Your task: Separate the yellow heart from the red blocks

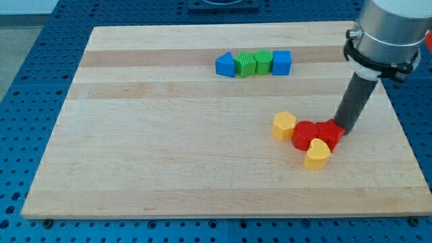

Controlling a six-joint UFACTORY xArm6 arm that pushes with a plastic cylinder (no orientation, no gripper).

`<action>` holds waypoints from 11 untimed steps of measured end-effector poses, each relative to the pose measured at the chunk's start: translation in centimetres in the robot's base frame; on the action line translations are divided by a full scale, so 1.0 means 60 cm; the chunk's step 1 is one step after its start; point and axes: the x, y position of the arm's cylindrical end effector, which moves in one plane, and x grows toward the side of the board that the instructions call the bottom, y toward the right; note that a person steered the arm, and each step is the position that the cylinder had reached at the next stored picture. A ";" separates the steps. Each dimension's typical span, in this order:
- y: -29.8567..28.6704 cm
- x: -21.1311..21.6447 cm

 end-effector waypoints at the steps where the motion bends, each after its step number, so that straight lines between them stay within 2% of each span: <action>1: 0.002 0.000; 3: 0.073 0.014; 5: 0.074 0.106; 6: 0.053 0.125; 9: -0.038 0.130; 11: -0.020 0.130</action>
